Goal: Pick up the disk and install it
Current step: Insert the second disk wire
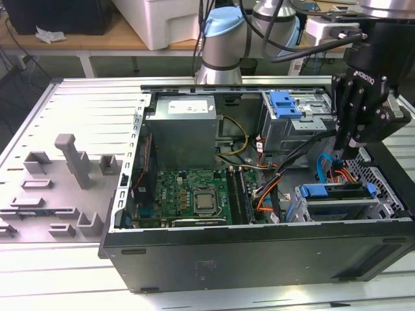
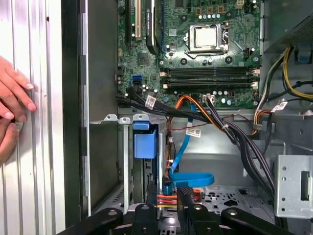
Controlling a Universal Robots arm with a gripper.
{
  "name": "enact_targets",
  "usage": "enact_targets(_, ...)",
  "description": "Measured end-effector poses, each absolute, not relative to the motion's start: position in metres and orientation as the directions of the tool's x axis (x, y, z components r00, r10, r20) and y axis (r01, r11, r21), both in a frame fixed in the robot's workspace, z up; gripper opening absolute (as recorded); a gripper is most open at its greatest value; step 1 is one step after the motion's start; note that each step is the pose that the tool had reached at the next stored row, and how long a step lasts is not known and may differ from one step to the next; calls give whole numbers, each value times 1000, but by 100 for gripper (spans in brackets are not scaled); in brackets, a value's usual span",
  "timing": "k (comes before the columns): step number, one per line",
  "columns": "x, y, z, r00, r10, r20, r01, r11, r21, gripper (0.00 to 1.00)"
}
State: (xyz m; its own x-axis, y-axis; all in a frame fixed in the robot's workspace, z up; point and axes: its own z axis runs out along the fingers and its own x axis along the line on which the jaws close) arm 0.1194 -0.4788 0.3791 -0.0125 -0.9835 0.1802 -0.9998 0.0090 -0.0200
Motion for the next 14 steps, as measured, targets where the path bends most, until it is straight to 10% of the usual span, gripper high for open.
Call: enact_targets(14,119,-477,373,-77,-980,182,-997,75,-18,30)
